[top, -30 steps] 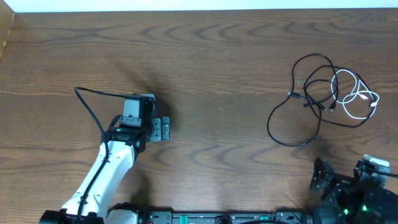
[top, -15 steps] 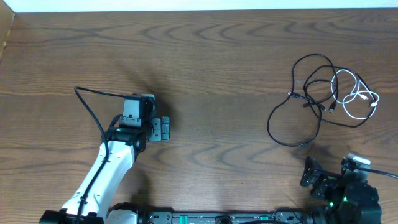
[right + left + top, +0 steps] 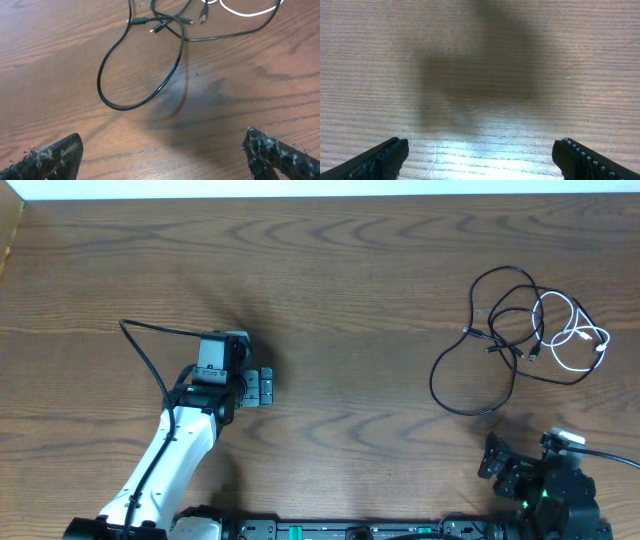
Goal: Untangle cables
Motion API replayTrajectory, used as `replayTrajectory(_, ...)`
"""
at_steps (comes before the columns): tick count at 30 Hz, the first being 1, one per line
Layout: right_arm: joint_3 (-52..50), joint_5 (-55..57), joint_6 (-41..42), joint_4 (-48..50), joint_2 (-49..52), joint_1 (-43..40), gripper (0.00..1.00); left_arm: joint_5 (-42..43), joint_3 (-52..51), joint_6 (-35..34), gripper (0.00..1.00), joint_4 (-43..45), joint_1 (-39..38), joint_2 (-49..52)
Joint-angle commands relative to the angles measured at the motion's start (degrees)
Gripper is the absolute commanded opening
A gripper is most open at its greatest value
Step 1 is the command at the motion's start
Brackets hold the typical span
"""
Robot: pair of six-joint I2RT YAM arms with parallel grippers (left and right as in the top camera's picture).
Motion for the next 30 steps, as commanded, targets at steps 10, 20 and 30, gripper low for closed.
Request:
replayTrajectory(10,-0.92,0.09,0.33,-0.02,-0.59,-0.24,0.99,-0.35,-0.09,0.11,0.98,0.02,-0.11,0.0)
replayTrajectory(20,-1.07,0.07,0.33,-0.07,-0.59,-0.24,0.99,-0.35,-0.09,0.11,0.98,0.02,-0.13,0.0)
replayTrajectory(30,-2.03,0.07,0.31,-0.22,-0.59,-0.24,0.99,-0.35,-0.09,0.11,0.98,0.02,-0.11,0.0)
